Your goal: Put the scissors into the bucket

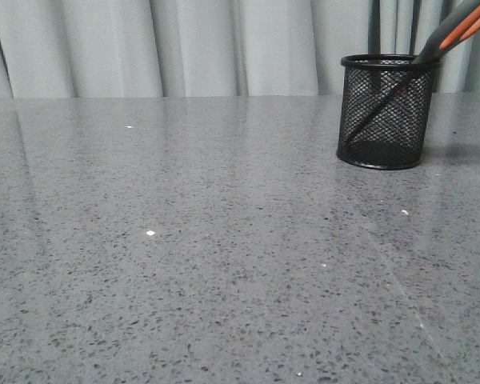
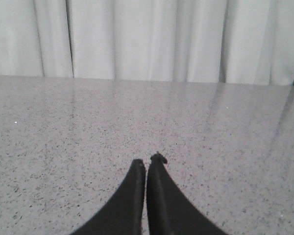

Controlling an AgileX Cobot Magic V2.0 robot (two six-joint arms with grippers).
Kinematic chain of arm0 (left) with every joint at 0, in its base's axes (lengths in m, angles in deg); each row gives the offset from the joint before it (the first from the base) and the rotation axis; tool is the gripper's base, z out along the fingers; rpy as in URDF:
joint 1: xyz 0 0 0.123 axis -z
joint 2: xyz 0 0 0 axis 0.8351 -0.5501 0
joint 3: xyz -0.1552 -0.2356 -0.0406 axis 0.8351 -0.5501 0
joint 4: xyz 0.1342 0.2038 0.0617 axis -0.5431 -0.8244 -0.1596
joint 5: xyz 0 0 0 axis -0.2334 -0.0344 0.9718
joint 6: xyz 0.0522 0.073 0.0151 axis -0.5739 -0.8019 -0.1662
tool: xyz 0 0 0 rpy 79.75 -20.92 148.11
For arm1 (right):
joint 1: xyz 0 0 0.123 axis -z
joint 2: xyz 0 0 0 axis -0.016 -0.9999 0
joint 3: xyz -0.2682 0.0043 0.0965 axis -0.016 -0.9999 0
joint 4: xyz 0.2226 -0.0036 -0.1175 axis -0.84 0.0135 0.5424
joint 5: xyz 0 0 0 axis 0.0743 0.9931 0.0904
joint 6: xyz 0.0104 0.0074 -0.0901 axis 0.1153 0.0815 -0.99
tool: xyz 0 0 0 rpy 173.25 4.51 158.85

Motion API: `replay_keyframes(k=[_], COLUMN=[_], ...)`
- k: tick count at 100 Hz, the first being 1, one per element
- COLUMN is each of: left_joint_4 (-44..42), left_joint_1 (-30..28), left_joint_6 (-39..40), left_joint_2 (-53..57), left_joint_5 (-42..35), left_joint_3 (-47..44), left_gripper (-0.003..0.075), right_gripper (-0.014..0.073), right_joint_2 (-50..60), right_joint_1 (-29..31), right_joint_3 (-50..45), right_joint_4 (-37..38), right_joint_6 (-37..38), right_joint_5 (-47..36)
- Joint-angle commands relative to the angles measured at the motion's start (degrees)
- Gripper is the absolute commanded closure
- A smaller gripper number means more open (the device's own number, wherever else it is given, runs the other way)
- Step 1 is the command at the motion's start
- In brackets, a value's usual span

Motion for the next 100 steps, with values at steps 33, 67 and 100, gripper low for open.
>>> replay_keyframes(k=[33,67,100], left_joint_4=[-1.3,-1.3,-1.3], left_joint_1=[-0.1,-0.1,-0.1], left_joint_6=[0.6,0.6,0.6], left_joint_2=[1.5,1.5,1.5], left_joint_5=[9.8,9.8,9.8], left_joint_3=[-2.3,-2.3,-2.3], left_gripper=[0.074,0.074,0.074], right_gripper=[0.0639,0.064,0.064], right_joint_2=[-1.0,-1.0,-1.0], right_joint_1=[-0.1,-0.1,-0.1], right_joint_3=[1.0,1.0,0.9], right_joint_4=[-0.6,-0.6,-0.6], right_joint_6=[-0.6,-0.6,-0.6], right_joint_5=[-4.2,-4.2,-4.3])
